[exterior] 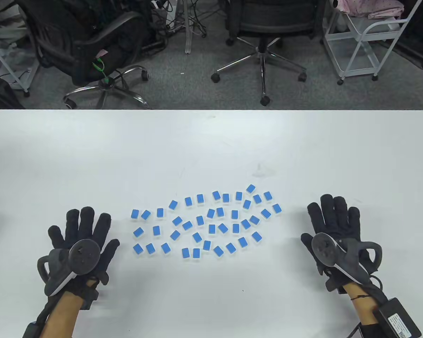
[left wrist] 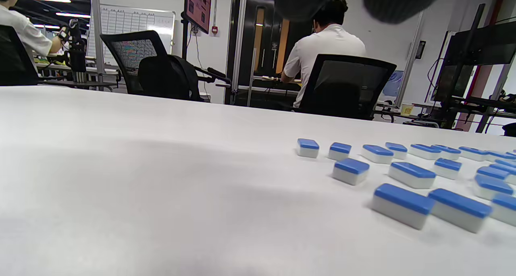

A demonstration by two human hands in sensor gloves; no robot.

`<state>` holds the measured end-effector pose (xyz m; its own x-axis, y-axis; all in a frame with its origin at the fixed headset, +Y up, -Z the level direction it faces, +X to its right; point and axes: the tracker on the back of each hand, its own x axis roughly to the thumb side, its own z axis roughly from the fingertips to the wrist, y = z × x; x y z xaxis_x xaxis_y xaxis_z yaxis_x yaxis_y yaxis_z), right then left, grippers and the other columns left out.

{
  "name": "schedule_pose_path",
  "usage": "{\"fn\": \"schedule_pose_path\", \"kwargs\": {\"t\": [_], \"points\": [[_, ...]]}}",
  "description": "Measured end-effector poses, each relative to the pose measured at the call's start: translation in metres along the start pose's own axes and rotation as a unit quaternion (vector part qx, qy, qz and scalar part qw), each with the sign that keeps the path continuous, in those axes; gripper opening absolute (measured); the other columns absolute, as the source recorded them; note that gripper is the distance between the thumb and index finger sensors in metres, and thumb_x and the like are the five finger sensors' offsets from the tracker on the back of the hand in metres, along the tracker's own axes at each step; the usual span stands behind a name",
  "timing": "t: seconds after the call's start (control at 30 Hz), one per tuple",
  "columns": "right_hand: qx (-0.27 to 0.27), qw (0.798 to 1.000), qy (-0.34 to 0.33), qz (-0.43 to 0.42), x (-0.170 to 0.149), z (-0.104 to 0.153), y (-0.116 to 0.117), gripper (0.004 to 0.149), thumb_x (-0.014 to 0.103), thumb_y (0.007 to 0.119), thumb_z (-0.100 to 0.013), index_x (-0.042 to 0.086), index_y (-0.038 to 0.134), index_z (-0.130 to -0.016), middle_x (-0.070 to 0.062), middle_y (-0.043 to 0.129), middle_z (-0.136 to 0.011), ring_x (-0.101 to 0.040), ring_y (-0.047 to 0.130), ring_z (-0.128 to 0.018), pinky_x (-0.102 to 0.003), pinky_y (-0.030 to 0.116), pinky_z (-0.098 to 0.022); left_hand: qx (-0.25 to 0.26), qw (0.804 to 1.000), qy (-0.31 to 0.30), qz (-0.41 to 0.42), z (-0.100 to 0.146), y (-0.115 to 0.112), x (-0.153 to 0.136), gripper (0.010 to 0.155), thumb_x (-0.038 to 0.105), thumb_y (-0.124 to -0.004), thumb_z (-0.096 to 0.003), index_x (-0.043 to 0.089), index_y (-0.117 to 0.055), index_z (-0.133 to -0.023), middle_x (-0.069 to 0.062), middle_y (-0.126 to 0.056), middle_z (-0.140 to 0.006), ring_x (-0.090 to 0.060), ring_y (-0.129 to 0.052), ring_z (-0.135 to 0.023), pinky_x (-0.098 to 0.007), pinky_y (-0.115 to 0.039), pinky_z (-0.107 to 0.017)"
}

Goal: Build mahjong tile wall

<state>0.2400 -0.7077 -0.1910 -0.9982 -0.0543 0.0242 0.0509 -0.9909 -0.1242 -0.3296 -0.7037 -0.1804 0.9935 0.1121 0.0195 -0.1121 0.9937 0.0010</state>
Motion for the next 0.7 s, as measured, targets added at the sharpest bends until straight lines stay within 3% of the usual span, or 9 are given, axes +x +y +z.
{"fn": "schedule_pose_path", "kwargs": {"t": [0.3, 0.37, 0.53, 0.7], "points": [[-0.002, 1.0, -0.012, -0.029, 0.001, 0.001, 0.003, 0.076, 0.063, 0.063, -0.038, 0.034, 0.033, -0.103, -0.002, 0.022, -0.117, -0.031, 0.022, -0.109, -0.058, 0.021, -0.078, -0.005, 1.0, -0.002, 0.011, 0.0, -0.002, -0.001, 0.07, 0.064, -0.057, -0.05, 0.042, -0.038, -0.113, 0.005, -0.011, -0.121, -0.029, -0.002, -0.112, -0.068, -0.004, -0.071], [-0.013, 0.999, -0.017, -0.048, 0.002, 0.003, 0.002, 0.08, 0.063, 0.063, -0.038, 0.035, 0.024, -0.102, -0.004, 0.024, -0.117, -0.033, 0.025, -0.109, -0.059, 0.024, -0.079, -0.007, 1.0, -0.006, 0.01, 0.0, -0.002, 0.0, 0.07, 0.064, -0.057, -0.05, 0.041, -0.038, -0.114, 0.004, -0.011, -0.121, -0.03, -0.003, -0.112, -0.068, -0.005, -0.071], [-0.039, 0.995, -0.037, -0.082, 0.006, 0.007, -0.002, 0.081, 0.061, 0.064, -0.038, 0.032, 0.023, -0.101, -0.006, 0.036, -0.115, -0.034, 0.043, -0.107, -0.061, 0.035, -0.079, -0.01, 1.0, -0.026, 0.014, 0.002, -0.001, 0.007, 0.069, 0.064, -0.057, -0.0502, 0.041, -0.039, -0.113, 0.004, -0.013, -0.121, -0.03, -0.004, -0.112, -0.068, -0.005, -0.071], [-0.023, 0.993, -0.054, -0.105, 0.01, 0.008, 0.0, 0.079, 0.06, 0.067, -0.038, 0.032, 0.03, -0.102, -0.006, 0.05, -0.111, -0.033, 0.062, -0.1, -0.059, 0.05, -0.076, -0.017, 0.999, -0.044, 0.013, 0.004, -0.001, 0.015, 0.069, 0.064, -0.057, -0.0501, 0.04, -0.041, -0.113, 0.003, -0.014, -0.121, -0.03, -0.004, -0.112, -0.068, -0.006, -0.072]]}}
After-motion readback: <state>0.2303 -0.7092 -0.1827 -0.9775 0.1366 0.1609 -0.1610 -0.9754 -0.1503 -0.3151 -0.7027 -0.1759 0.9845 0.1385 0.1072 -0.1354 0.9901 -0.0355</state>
